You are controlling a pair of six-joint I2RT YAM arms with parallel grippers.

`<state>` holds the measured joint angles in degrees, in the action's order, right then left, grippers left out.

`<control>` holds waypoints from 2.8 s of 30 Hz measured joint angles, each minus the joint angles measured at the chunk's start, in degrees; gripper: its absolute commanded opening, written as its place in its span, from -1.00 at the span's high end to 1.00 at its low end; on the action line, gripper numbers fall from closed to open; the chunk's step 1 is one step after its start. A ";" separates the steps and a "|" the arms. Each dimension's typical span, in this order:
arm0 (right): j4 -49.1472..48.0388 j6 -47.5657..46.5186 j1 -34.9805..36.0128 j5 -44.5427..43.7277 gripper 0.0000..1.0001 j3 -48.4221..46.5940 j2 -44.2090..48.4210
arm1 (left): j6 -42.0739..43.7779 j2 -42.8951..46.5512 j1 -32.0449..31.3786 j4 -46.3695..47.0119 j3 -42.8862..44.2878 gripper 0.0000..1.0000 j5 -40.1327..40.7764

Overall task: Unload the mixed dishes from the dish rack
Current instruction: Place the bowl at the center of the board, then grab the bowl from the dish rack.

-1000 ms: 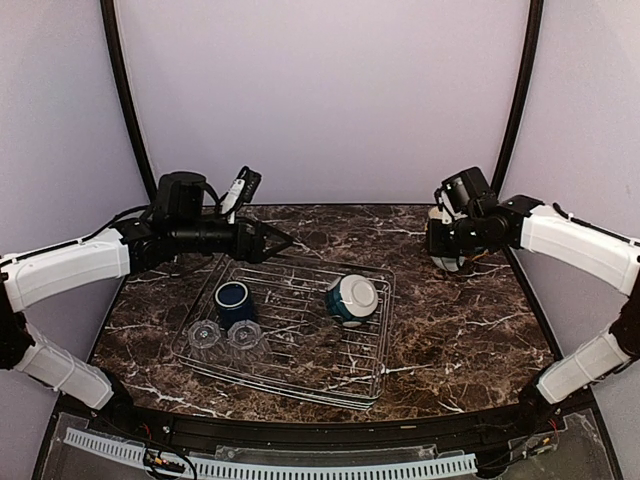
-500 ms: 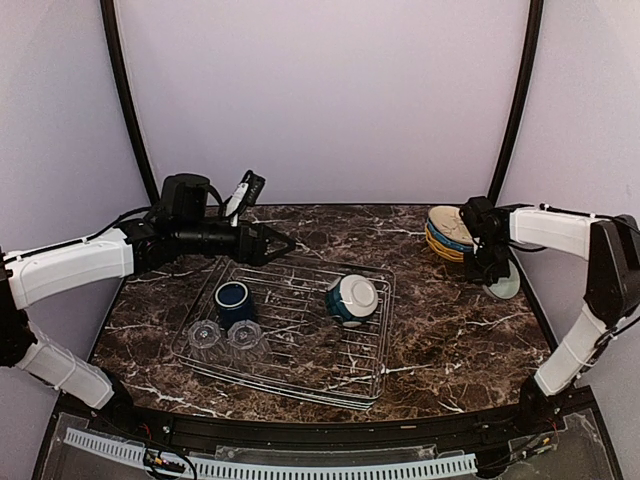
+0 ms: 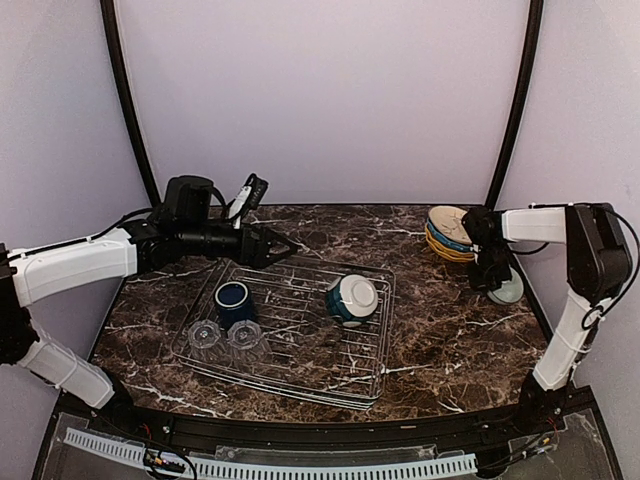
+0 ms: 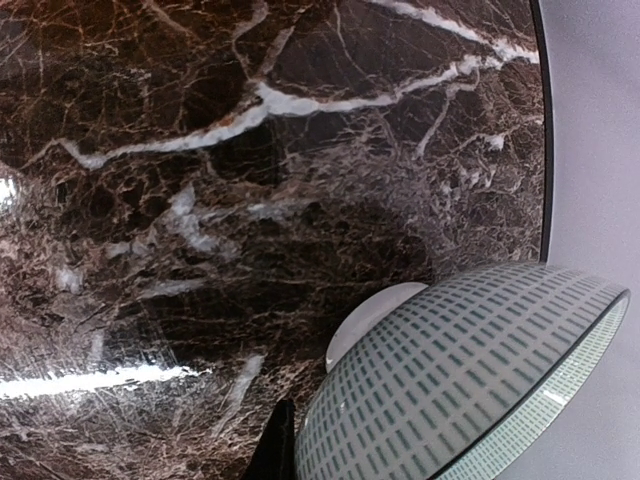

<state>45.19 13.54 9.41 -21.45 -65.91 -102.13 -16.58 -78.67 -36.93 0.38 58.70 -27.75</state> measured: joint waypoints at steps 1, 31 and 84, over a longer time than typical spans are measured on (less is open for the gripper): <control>-0.13 -0.15 -0.11 -0.13 1.00 -0.04 -0.09 | -0.07 -0.17 0.00 0.00 0.00 -0.81 -0.15; -2.29 -1.01 0.42 12.50 -0.74 -0.48 18.49 | -4.26 -6.19 0.00 1.14 0.31 -0.63 -7.04; -17.44 5.14 1.01 28.94 -0.97 14.53 36.30 | -29.05 -29.53 -16.17 -24.98 27.58 -0.62 23.47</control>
<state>27.75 18.68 10.41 7.49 -51.37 -65.82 -45.63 -108.20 -53.10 -24.60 86.28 -4.27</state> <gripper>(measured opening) 0.986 0.801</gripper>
